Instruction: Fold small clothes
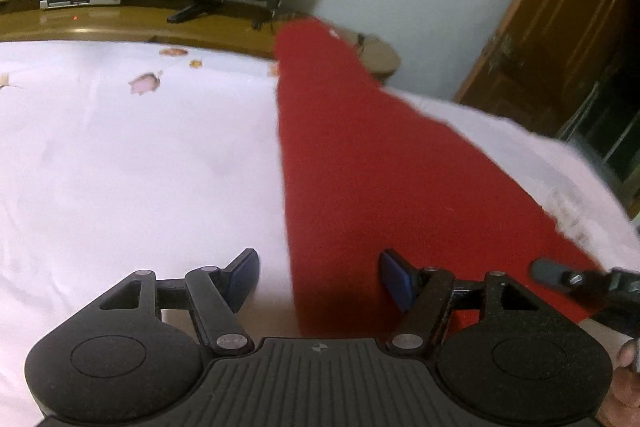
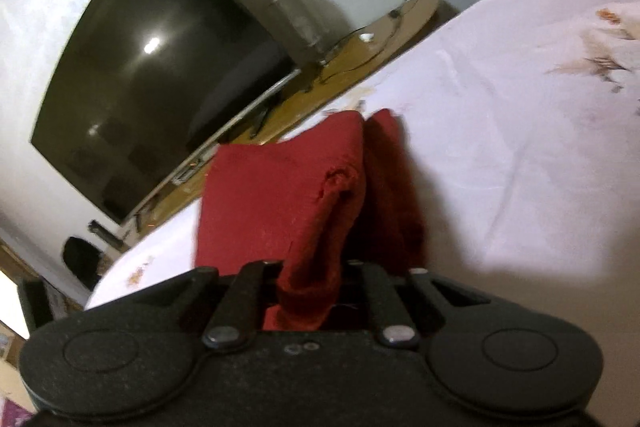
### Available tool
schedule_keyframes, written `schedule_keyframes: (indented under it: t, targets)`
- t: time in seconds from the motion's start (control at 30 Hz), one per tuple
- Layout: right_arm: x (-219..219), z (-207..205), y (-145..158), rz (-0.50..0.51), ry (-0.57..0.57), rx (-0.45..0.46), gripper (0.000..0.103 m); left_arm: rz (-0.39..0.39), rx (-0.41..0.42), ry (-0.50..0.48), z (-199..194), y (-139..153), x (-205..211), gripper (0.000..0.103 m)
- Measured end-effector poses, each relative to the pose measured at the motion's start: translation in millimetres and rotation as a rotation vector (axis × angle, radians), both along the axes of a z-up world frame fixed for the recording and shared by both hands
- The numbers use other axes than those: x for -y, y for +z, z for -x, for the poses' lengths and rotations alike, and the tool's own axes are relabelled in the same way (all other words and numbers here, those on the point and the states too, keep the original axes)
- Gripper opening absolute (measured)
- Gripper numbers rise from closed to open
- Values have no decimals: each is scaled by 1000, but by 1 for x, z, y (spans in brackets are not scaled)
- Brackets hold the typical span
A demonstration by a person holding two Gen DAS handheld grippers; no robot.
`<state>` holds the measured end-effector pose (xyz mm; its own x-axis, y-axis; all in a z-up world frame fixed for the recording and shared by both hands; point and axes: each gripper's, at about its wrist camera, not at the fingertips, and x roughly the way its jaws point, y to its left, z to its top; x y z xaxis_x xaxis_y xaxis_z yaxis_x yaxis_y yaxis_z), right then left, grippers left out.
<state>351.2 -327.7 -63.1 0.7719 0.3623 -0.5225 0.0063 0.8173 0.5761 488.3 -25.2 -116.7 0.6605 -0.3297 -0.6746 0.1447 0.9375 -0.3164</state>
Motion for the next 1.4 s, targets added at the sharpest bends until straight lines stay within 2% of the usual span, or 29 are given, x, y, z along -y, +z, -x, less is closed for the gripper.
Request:
schedule_keyframes:
  t: [0.07, 0.1, 0.13, 0.2, 0.27, 0.4, 0.5, 0.6, 0.67, 0.73, 0.77, 0.87, 0.93, 0.97, 1.03, 1.13, 1.23, 1.33, 1.37, 1.4]
  targets:
    - [5, -13, -25, -18, -13, -94, 10, 4, 0, 8, 0, -2, 1, 67]
    - [8, -17, -33, -57, -14, -111, 11, 2, 0, 6, -1, -2, 1, 67]
    - [12, -18, -33, -86, -15, -103, 12, 2, -2, 4, -1, -1, 0, 67]
    - [15, -16, -25, -107, -15, -76, 26, 5, 0, 2, -1, 3, -5, 67]
    - [20, -12, -14, -89, -31, -27, 27, 16, 33, 17, 0, 11, -13, 67]
    - [37, -22, 6, -62, -80, 44, 42, 18, 60, 46, -15, 20, -27, 67]
    - [29, -54, 13, -30, -6, 40, 48, 36, 45, 66, -30, 17, -33, 67]
    - [10, -85, 10, 63, 49, 4, 49, 61, 26, 83, -38, 12, -36, 67]
    - [0, -101, 2, 79, 85, -36, 49, 61, 17, 89, -42, 7, -36, 67]
    - [-12, -115, -8, 152, 138, -107, 48, 81, 8, 97, -44, 1, -37, 67]
    - [-15, -114, -9, 174, 148, -96, 47, 95, 3, 101, -45, -1, -39, 67]
    - [-22, -109, -5, 253, 136, -38, 28, 106, 5, 99, -44, -5, -39, 67]
    - [-33, -104, 0, 351, 137, 6, 24, 108, 4, 98, -44, -5, -37, 67]
    - [-37, -99, 2, 389, 147, 26, 10, 103, 4, 96, -44, -4, -36, 67]
    - [-39, -94, 2, 387, 174, 34, 10, 103, -3, 89, -46, -3, -35, 67]
    - [-27, -87, 18, 360, 138, 88, 9, 104, 4, 65, -47, 8, -29, 67]
    - [-18, -79, 34, 377, 120, 130, 9, 35, 72, 14, -45, 25, -6, 67]
    - [-2, -83, 33, 362, 85, 110, 9, -67, 46, -3, -54, 12, 14, 68]
    - [1, -88, 24, 347, 81, 72, 9, -59, 40, 11, -58, 1, 15, 83]
    - [3, -98, 5, 342, 88, -4, 9, 0, 11, 39, -62, -6, 10, 86]
